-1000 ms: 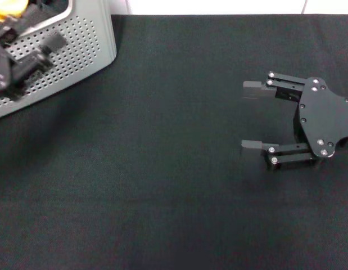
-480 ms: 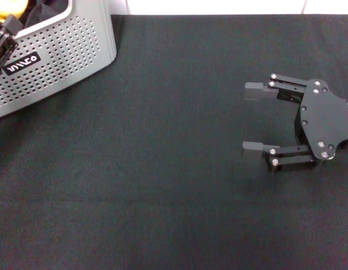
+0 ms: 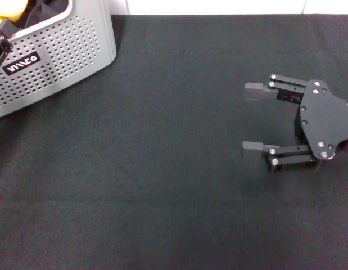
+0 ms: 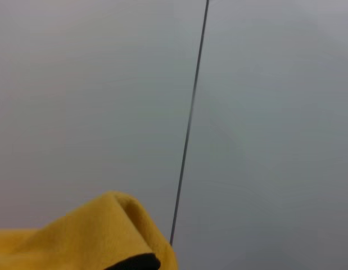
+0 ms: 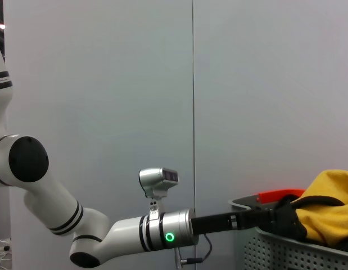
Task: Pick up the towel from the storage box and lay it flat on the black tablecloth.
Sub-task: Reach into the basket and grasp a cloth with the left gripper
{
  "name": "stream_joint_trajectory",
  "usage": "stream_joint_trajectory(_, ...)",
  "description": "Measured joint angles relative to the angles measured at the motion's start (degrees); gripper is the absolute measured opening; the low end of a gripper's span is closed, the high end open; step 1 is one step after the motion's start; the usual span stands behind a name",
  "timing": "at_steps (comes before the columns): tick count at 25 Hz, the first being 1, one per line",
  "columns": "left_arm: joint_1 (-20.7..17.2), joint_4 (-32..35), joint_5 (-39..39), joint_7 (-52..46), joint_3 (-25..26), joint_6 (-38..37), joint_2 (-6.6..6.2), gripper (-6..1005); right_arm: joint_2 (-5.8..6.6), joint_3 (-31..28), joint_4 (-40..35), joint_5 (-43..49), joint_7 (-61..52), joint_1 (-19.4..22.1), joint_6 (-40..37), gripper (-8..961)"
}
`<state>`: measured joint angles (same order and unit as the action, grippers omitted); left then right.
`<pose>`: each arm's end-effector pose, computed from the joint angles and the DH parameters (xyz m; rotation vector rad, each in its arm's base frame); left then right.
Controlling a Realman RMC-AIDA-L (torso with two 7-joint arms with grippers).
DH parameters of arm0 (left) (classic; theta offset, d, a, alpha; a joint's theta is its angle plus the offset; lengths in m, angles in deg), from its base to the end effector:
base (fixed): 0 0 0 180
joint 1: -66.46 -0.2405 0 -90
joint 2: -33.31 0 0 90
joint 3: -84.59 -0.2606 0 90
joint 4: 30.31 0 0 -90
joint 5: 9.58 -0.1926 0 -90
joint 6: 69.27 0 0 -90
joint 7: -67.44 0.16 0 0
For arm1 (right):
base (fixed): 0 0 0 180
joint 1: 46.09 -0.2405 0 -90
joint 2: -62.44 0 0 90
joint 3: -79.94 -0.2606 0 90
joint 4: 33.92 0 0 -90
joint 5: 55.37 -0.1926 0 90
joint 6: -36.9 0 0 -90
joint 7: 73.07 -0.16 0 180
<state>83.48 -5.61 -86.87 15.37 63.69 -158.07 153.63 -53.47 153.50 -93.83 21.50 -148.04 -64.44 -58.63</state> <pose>-0.3198 0.2928 0.0703 -1.7126 -0.5213 -1.0896 0.1644 0.2740 0.0113 -2.8170 -0.0418 1.1196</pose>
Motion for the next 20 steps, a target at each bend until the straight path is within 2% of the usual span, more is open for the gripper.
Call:
stream_joint_trajectory(13,-1.0,-0.5,0.4,1.1,0.1,0.1,0.06,621,-0.01,0.0,0.0,-0.1,0.4,-0.3,0.0,869)
stream_joint_trajectory(20,0.4,-2.2,0.7,3.1,0.1,1.7,0.09,617,-0.01,0.0,0.0,-0.1,0.4,-0.3,0.0,869)
